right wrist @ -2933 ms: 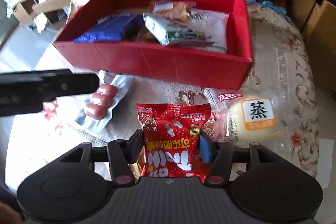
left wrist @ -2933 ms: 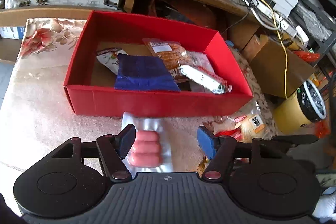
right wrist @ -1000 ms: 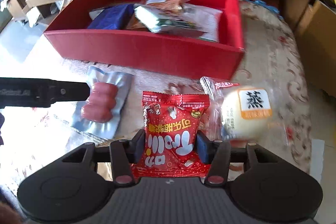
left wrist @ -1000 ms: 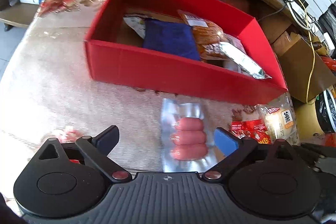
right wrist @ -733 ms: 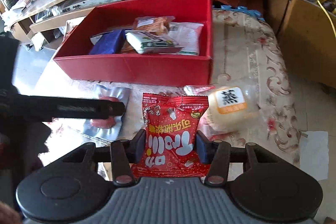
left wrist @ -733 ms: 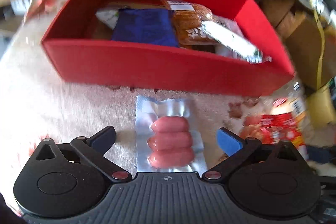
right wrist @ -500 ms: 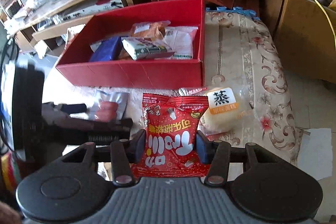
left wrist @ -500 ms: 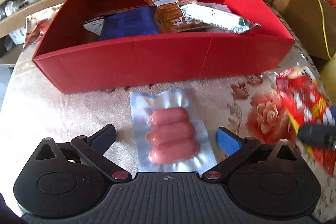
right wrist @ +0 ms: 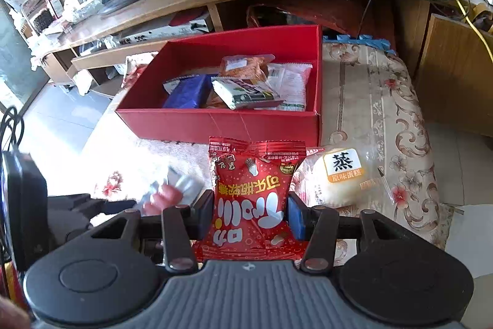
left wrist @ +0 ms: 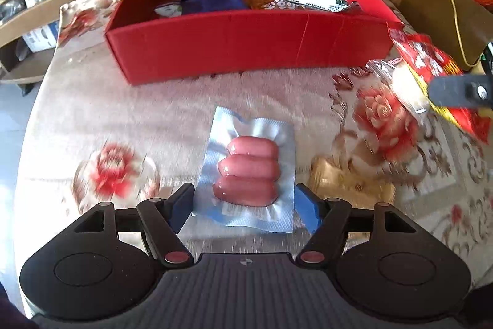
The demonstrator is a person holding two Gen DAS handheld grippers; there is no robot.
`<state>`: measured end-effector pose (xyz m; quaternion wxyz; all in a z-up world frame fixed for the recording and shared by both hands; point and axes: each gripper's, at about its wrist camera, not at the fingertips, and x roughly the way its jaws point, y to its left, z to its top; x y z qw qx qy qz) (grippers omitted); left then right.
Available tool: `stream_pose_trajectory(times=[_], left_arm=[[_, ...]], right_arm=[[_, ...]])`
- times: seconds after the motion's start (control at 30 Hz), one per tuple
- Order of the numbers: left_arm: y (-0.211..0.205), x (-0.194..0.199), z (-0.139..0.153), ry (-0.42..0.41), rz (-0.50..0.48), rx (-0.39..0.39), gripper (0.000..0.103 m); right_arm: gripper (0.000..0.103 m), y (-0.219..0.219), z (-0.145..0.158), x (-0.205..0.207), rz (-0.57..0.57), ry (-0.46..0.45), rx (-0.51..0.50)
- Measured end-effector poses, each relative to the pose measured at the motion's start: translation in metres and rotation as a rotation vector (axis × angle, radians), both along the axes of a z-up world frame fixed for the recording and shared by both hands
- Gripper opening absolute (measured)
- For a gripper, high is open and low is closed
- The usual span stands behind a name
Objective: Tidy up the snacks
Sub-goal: 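Move the sausage pack and red bag over the red box with both grippers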
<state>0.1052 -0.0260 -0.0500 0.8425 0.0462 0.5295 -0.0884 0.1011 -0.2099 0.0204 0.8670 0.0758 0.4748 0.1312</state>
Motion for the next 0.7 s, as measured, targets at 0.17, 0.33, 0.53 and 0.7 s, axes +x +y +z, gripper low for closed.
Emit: stream_pose_trajectory(times=[0.17,0.33,0.53,0.7], left_arm=[[0.010,-0.009,0.012,-0.004,0.023,-0.071,0.075],[0.018,-0.013,0.023,-0.002,0.038,-0.168,0.075],[0.010,-0.015,0.015,0.012,0.008,-0.089,0.076],[0.003,-0.009,-0.001,0.033,-0.007,-0.028,0.088]], right_arm=[[0.049,0.002,0.003,0.000,0.006,-0.007,0.008],[0.049,0.000,0.004,-0.002,0.004,-0.007,0.021],[0.049,0.003,-0.002,-0.002,0.014,0.012,0.014],[0.049,0.007,-0.005,-0.002,0.026,0.026,0.013]])
